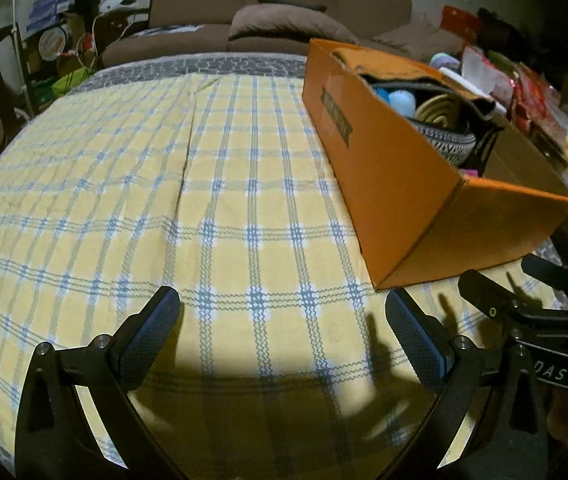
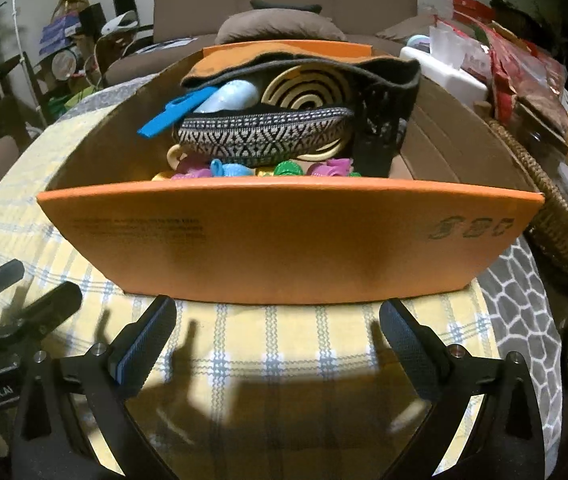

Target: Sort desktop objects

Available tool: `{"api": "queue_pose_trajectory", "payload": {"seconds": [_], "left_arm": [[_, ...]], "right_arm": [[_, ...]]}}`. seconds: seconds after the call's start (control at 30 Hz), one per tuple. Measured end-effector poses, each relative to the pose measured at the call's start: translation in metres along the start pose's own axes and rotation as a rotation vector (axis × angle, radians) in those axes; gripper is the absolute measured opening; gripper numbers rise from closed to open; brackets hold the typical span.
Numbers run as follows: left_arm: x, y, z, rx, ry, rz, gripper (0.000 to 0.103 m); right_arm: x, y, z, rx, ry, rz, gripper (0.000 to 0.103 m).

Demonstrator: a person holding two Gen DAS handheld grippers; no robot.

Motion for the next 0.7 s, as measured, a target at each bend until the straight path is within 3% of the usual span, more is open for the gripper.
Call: {"api": "queue_pose_trajectory", "payload": {"seconds": [0.3, 0.47, 0.7], "left_arm": [[-0.016, 0.001, 0.005, 0.007, 0.040, -0.034, 0.103], [-0.021, -0.005, 0.006, -0.031, 0.058, -0.099, 0.103], [-0.023, -0.007, 0.005, -0.037, 0.060, -0.110, 0.103]], "right_arm": [[-0.016, 0.000, 0.003, 0.007, 0.017, 0.021, 0.103], [-0.022, -0.002, 0.004, -0.001, 0.026, 0.044, 0.103], [-0.027, -0.007, 0.006, -0.031, 0.045, 0.033, 0.103]]}}
Point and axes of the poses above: each gripper's, at about its wrist camera, not at the fingertips, and x roughly against the way its jaws point, y to its left, z to its underside, the point moved 3 cm from there along -x, roughly the way its jaws point, and after that the axes turned 6 degrees about -z, right-handed, at the moved point
